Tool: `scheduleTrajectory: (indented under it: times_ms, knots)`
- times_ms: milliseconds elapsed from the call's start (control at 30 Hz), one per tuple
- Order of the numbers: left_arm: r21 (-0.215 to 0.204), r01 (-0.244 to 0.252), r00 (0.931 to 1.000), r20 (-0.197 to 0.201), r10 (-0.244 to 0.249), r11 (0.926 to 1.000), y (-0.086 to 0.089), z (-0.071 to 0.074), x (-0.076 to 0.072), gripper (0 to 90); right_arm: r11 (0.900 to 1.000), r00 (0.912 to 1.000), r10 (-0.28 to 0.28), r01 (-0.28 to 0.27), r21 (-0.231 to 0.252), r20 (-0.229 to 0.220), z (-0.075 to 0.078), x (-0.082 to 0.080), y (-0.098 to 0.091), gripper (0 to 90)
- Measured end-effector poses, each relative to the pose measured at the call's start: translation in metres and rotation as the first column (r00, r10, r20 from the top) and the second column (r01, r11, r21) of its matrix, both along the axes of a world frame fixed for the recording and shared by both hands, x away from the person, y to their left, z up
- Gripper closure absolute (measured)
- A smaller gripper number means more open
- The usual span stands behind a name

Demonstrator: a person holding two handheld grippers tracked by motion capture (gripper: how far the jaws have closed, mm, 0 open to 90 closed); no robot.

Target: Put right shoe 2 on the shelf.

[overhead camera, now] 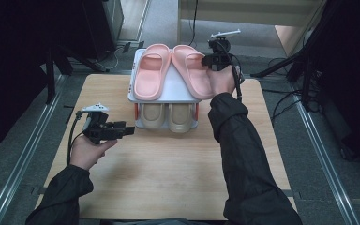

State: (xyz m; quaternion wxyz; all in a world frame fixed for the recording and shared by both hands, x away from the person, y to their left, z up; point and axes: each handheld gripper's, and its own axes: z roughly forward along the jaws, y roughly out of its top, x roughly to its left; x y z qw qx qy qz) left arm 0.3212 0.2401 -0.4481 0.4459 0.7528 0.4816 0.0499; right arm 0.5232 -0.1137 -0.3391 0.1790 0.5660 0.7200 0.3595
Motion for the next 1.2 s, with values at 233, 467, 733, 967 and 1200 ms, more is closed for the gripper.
scheduleTrajectory:
  times_ms: [233,467,733,967,1200]
  knots:
    - [0.003,0.001,1.0000,0.002,-0.001,1.0000,0.000,0.000,0.000,43.6,0.9993,0.9996,0.028,-0.028,0.023,0.009,0.001,-0.004,0.002,67.8]
    - [0.007,-0.002,1.0000,0.005,0.002,1.0000,0.000,0.000,0.000,43.6,0.9945,0.9972,0.074,-0.075,0.074,0.009,0.000,-0.009,-0.003,58.2]
    - [0.010,-0.003,1.0000,0.005,0.003,0.9999,0.001,0.000,0.000,43.6,0.9867,0.9904,0.131,-0.135,0.091,0.043,0.013,-0.022,-0.014,58.5]
    - [0.023,-0.009,0.9997,0.025,0.009,0.9997,-0.001,0.000,-0.001,43.7,0.9782,0.9780,0.179,-0.189,0.086,0.107,0.021,-0.034,-0.030,88.2]
    - [0.018,-0.008,0.9997,0.024,0.007,0.9998,0.000,0.000,-0.001,44.0,0.9809,0.9842,0.166,-0.171,0.092,0.063,0.008,-0.025,-0.041,90.0]
